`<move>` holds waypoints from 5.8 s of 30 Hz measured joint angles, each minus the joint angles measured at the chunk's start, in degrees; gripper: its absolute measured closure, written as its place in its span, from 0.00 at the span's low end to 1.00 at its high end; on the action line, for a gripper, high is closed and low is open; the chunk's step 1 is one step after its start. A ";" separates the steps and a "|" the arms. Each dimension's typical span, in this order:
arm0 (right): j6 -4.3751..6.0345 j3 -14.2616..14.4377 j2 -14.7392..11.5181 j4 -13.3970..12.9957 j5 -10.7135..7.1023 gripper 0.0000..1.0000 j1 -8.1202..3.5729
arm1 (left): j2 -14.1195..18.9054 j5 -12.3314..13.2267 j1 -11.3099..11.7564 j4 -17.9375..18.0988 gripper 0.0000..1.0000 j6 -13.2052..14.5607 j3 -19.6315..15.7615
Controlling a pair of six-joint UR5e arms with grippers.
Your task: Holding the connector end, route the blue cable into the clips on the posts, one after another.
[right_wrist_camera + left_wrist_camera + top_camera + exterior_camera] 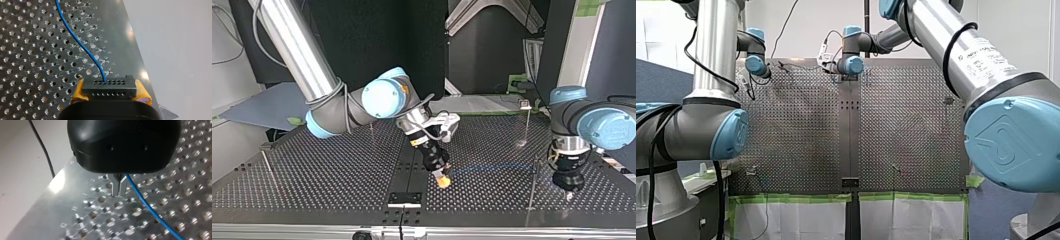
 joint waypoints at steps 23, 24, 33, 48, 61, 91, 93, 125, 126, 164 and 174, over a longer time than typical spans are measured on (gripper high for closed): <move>-0.11 -0.21 -0.26 0.74 0.09 1.00 0.09 | 0.87 -4.41 -2.74 -13.03 0.00 -0.43 -0.39; -0.12 -0.21 -0.29 0.77 0.09 1.00 0.09 | 1.30 -4.11 -2.90 -13.65 0.00 -0.82 -0.74; -0.07 -0.22 -0.49 0.85 0.12 1.00 -0.09 | 6.16 -5.68 -4.17 -16.96 0.00 -0.85 -5.46; -0.02 -0.20 -0.62 1.41 0.15 1.00 0.02 | 13.99 -6.93 -6.11 -15.28 0.00 -1.46 -13.08; 0.24 -0.19 -0.62 1.28 0.36 1.00 -0.02 | 18.70 -5.24 -8.62 -14.54 0.00 -1.13 -13.96; 0.29 -0.13 -0.62 1.74 0.35 1.00 0.08 | 20.70 -7.50 -10.96 -11.11 0.00 9.79 -13.96; 0.29 -0.13 -0.62 1.73 0.35 1.00 0.04 | 20.31 -7.70 -11.11 -10.94 0.00 10.67 -13.96; -0.34 0.22 -0.61 2.56 0.27 1.00 -0.24 | 19.37 -9.96 -13.16 -10.56 0.00 14.14 -13.96; -0.29 0.22 -0.61 2.60 0.26 1.00 -0.23 | 19.36 -9.70 -13.35 -10.56 0.00 14.35 -13.96; -0.50 0.22 -0.62 2.56 0.18 1.00 -0.37 | 7.44 -11.68 -18.00 -10.32 0.00 24.92 -1.39; -0.68 0.22 -0.61 2.48 0.17 1.00 -0.60 | 7.10 -12.15 -18.17 -9.62 0.00 24.99 0.25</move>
